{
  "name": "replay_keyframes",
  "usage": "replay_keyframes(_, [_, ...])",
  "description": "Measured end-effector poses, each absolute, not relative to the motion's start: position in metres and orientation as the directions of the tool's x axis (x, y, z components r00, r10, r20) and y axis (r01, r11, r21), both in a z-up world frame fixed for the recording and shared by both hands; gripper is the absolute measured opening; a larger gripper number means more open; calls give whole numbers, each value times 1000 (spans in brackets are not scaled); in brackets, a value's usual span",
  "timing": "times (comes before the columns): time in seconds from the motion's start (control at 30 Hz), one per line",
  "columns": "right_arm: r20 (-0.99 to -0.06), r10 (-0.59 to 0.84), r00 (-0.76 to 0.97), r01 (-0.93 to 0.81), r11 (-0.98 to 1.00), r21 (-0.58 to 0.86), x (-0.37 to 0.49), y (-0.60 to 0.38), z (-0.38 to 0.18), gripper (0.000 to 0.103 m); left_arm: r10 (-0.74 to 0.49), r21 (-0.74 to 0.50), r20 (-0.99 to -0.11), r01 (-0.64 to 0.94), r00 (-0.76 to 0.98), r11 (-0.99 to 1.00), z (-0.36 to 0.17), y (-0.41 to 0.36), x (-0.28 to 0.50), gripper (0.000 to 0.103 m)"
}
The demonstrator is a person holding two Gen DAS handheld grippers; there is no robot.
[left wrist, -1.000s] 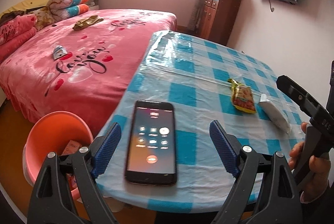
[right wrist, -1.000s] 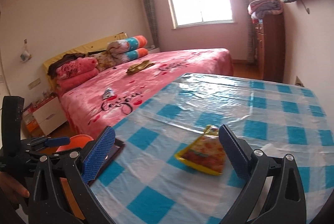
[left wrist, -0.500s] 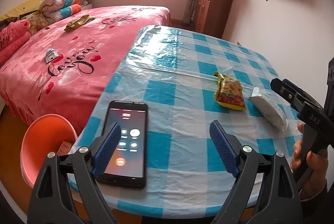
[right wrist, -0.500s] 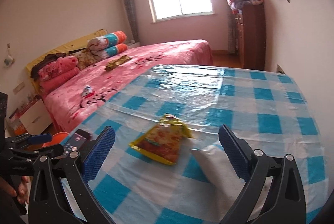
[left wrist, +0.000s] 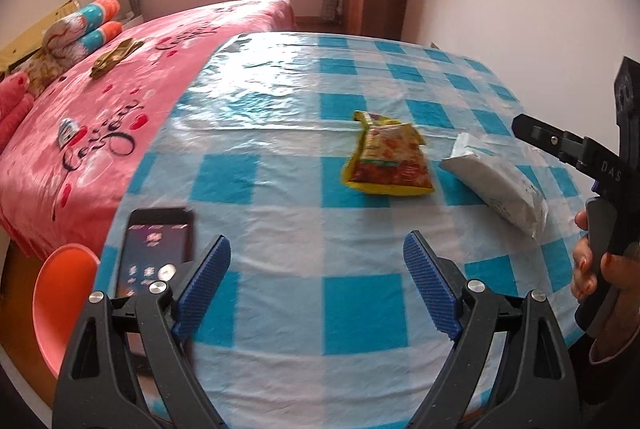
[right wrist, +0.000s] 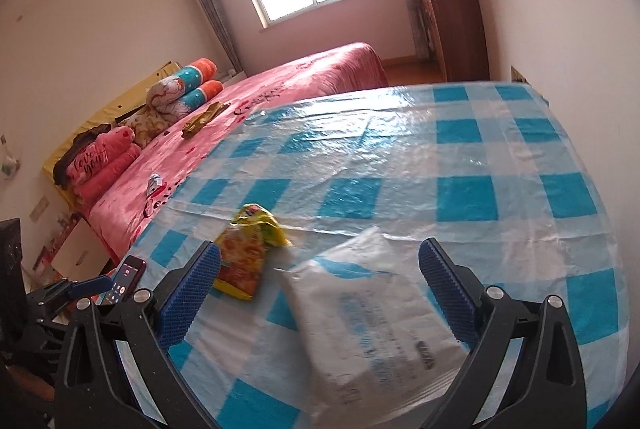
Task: Collect trash
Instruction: 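Move both open tools back over the snack bag and wet-wipe pack, then grasp the yellow snack bag with the left tool while the right tool grasps the wet-wipe pack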
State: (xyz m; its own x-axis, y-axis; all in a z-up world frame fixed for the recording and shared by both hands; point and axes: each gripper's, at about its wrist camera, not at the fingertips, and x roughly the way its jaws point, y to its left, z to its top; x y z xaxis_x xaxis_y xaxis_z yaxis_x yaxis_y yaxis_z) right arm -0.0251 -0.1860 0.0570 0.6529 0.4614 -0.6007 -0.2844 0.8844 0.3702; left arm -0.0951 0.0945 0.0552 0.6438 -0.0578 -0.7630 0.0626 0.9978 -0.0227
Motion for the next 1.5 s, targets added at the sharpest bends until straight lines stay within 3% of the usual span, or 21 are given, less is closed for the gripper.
replay_keyframes(0.3, [-639,489,593,-279,870,407,-15,-199,42,98,-79,14,-774,143,628,990,50,52,-54,89])
replay_keyframes(0.83, [-682,504,529,-288,863,414,-9,-199,29,98,-66,2,-827,120,559,993,24,30,15,87])
replay_keyframes(1.17, [-706,480,521,-328,876,353,-9,-187,27,98,-88,-40,-835,101,543,994,18,30,24,67])
replay_keyframes(1.27, [-709,474,522,-329,879,346,-8,-187,26,98,-101,-54,-829,101,550,993,19,30,24,54])
replay_keyframes(1.5, [-725,461,511,-330,885,330,-6,-184,22,98,-104,-65,-813,88,573,994,20,31,19,49])
